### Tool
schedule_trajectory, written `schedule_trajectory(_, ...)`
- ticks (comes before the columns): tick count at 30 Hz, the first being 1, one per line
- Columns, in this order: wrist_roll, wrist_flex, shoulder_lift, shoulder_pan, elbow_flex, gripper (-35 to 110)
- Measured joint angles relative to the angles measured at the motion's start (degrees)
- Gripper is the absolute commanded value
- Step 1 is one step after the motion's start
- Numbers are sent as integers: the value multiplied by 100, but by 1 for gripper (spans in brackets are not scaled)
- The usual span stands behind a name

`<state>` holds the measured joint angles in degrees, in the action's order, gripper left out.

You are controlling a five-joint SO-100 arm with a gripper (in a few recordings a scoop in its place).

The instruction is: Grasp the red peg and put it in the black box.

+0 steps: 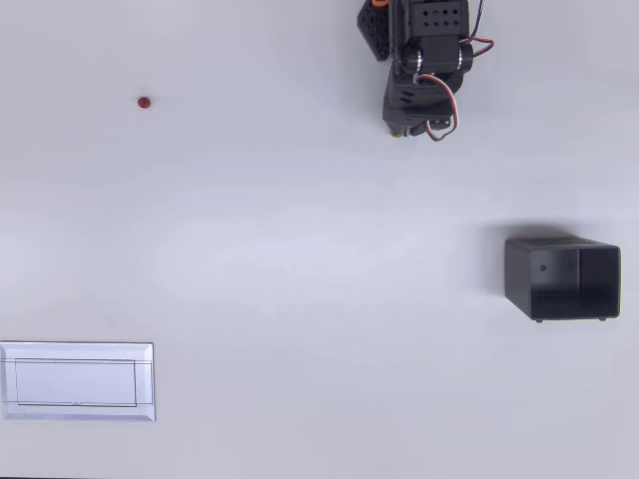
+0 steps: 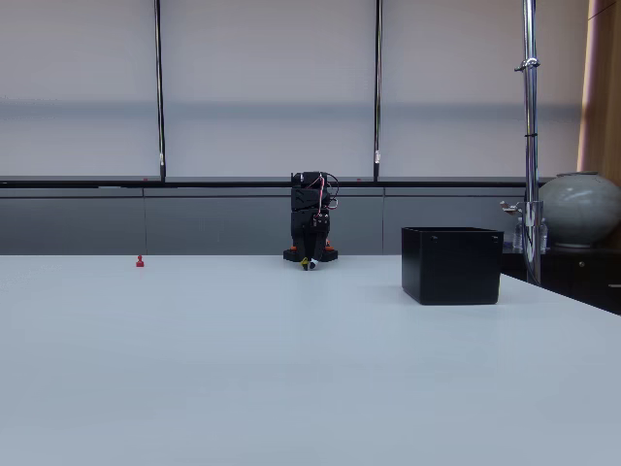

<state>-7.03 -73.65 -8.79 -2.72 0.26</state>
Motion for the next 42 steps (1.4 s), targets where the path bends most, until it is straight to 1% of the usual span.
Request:
schedule_trajectory(20,0,0,0,62,0,0)
schedule_trajectory(24,0,0,0,360,0,0)
schedule_trajectory(26,229,-9,0,694,0,0)
schedule_trajectory(28,659,0,0,1283,0,0)
schedule_trajectory(31,1063,158,0,2347,0,0)
schedule_trajectory(36,1468,352,-26,4087,0,0)
schedule_trajectory(39,1591,712,-26,5080,0,0)
schedule_trajectory(42,1942,984,105,6064,0,1)
